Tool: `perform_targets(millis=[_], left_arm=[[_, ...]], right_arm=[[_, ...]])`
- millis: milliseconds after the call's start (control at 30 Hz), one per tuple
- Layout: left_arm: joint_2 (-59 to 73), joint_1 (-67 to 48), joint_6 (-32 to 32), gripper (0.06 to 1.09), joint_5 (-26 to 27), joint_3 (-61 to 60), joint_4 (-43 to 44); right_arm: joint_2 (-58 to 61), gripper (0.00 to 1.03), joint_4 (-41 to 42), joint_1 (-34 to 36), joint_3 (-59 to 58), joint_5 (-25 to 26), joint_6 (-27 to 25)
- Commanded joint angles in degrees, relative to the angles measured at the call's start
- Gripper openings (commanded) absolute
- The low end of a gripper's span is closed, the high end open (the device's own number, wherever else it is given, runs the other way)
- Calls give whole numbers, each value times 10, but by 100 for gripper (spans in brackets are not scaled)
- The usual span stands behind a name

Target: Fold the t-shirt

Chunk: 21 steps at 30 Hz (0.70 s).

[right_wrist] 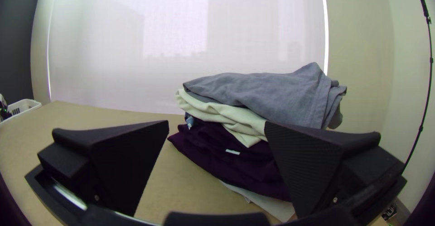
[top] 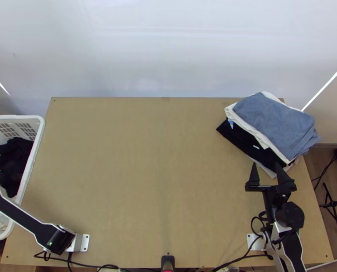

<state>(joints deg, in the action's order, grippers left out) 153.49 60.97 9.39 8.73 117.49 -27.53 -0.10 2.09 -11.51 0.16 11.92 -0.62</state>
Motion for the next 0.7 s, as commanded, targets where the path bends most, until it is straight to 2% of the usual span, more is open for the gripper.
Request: perform_targets(millis=[0,100,233,467,667], left_arm=[[-222,25,-60,9,101,9,-118],[-329,21,-61,9,144,24,-164],[-442,-9,-59,9,162,28,-215],[-580,-104,-42,9,166,8,-331],[-718,-222,-46,9,166,-100,-342]], right_arm=[[0,98,0,0,0,-1,0],[0,98,0,0,0,-1,0],[0,98,0,0,0,-1,0],[0,98,0,0,0,-1,0],[0,98,0,0,0,-1,0]])
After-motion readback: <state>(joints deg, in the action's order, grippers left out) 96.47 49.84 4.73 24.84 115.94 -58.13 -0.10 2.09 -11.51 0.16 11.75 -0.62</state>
